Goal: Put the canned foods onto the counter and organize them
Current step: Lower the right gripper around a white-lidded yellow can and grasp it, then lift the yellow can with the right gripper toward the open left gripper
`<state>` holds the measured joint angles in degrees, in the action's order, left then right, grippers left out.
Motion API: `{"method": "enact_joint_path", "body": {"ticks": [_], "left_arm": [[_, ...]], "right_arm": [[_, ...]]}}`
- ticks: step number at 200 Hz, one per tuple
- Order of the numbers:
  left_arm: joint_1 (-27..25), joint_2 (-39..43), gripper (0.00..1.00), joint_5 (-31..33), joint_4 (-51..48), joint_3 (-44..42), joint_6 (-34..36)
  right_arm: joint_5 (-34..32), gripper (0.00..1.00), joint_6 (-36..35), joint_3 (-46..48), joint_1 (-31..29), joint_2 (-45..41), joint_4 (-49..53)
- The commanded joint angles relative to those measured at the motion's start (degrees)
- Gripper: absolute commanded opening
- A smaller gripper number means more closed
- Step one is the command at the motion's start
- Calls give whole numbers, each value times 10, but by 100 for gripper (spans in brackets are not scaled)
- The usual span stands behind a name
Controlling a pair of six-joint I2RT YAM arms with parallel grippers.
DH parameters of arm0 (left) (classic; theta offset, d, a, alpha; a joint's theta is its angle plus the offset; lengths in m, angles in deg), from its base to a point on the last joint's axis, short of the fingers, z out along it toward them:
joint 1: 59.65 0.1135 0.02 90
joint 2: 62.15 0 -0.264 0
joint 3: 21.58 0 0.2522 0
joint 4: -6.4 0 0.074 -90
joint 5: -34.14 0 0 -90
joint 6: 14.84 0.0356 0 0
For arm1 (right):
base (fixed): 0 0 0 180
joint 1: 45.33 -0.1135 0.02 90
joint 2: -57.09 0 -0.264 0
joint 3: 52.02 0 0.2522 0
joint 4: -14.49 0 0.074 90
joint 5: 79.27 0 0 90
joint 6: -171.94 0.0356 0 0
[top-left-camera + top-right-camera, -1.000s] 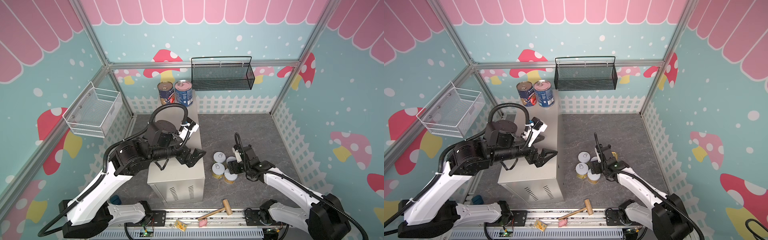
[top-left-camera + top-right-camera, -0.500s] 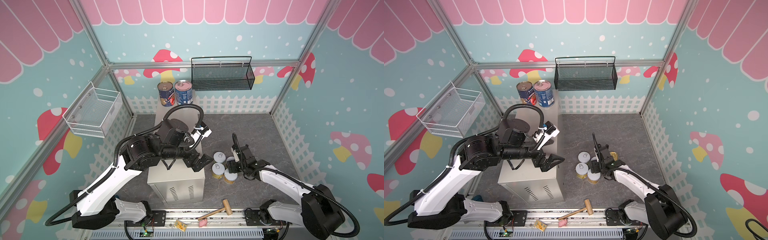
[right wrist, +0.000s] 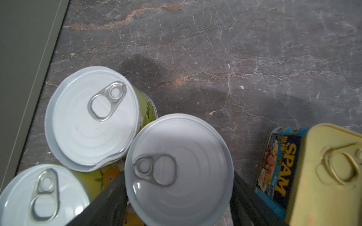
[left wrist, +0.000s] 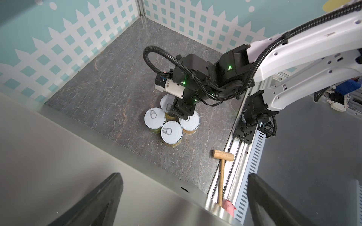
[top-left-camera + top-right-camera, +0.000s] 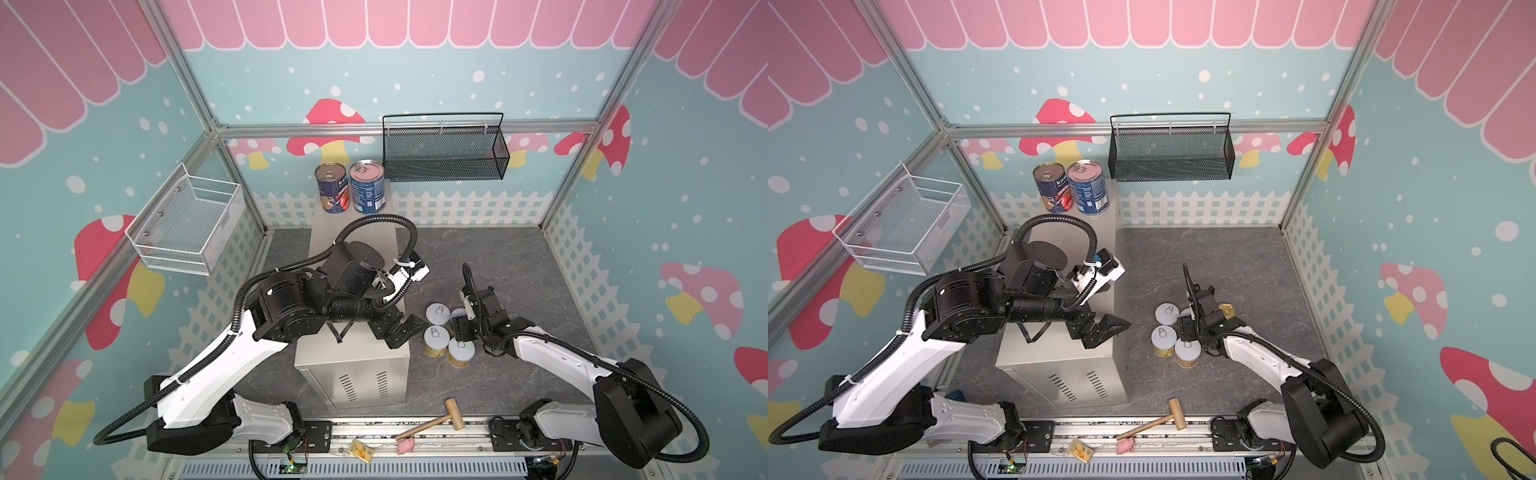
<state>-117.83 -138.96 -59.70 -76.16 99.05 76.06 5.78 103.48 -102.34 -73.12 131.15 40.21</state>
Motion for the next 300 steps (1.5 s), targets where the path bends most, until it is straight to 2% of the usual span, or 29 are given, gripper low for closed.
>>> {"method": "enact_joint_path", "body": {"ticks": [1, 37, 72, 126, 158, 192, 247, 300], "left_arm": [[-3, -1, 99, 10, -13, 12, 13], [-4, -1, 99, 12, -13, 10, 12], [-5, -1, 99, 15, -13, 10, 11], [-6, -2, 99, 20, -12, 8, 12], [-6, -7, 99, 22, -13, 11, 13], [-6, -9, 99, 21, -14, 19, 16], [-6, -11, 99, 19, -14, 30, 26], [-6, -3, 99, 12, -15, 37, 36]], "right_arm": [[-20, 76, -1, -8, 1, 19, 15], [-33, 89, -5, -13, 2, 25, 9], [-32, 91, -10, -22, 1, 45, -2], [-48, 79, -17, -21, 2, 45, -24], [-47, 76, -29, -25, 2, 39, -27], [-33, 72, -71, -21, 2, 2, -32], [41, 69, -143, -49, 2, -109, -12], [142, 67, -187, -141, 3, -151, 49]]}}
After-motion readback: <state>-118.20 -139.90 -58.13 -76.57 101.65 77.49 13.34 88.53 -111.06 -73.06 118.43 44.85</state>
